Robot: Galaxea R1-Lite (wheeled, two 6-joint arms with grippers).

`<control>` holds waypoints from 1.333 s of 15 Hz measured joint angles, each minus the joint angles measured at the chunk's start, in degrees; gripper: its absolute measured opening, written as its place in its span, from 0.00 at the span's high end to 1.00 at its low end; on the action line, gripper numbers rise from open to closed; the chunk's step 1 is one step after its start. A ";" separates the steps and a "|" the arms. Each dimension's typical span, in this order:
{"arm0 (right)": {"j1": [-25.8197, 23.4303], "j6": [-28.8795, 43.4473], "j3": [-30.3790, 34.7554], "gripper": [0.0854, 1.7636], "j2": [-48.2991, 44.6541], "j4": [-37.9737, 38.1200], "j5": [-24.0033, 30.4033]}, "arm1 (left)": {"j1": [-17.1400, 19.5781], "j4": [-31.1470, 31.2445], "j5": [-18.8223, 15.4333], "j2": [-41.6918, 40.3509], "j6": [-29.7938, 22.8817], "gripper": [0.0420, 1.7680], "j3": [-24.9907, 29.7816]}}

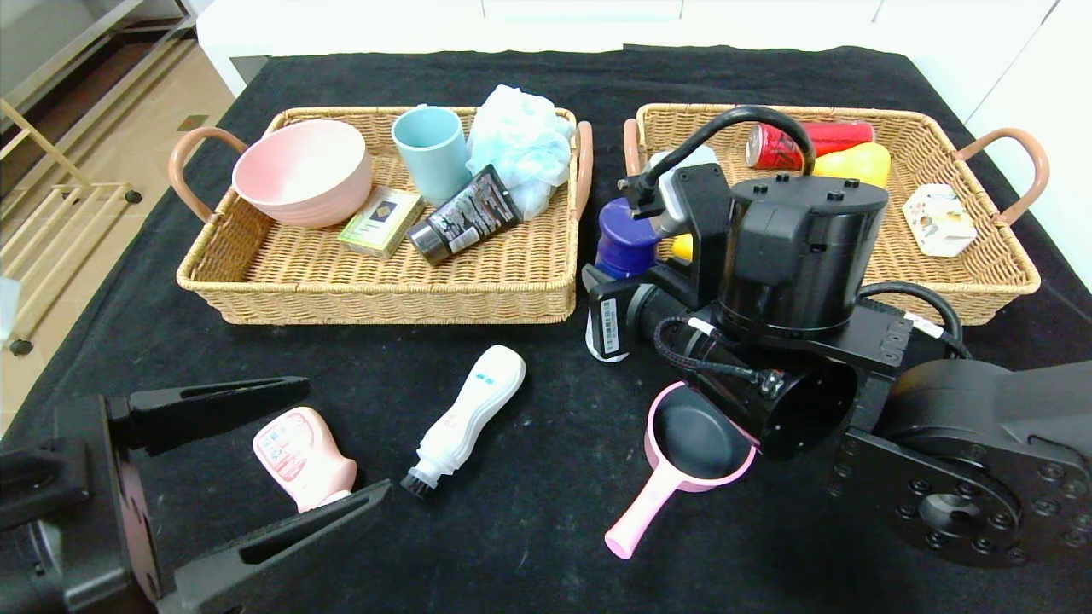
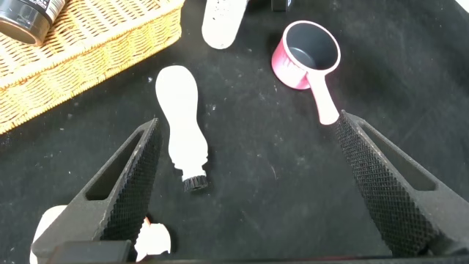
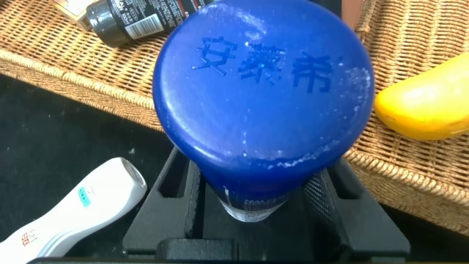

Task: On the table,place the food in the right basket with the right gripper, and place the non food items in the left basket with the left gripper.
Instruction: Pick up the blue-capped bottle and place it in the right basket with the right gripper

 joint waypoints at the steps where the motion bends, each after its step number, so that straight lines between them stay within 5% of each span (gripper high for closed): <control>1: -0.02 -0.02 0.02 0.56 0.00 0.02 0.00 | 0.00 0.02 0.00 -0.02 0.00 0.03 0.00; 12: 2.54 -2.21 -1.54 0.56 -7.09 4.77 -0.11 | -0.13 -0.28 0.09 -0.02 0.78 0.03 0.27; 20: -2.86 -2.91 -8.98 0.56 -8.22 9.06 -0.06 | -0.05 -0.33 0.09 0.11 0.80 0.03 0.38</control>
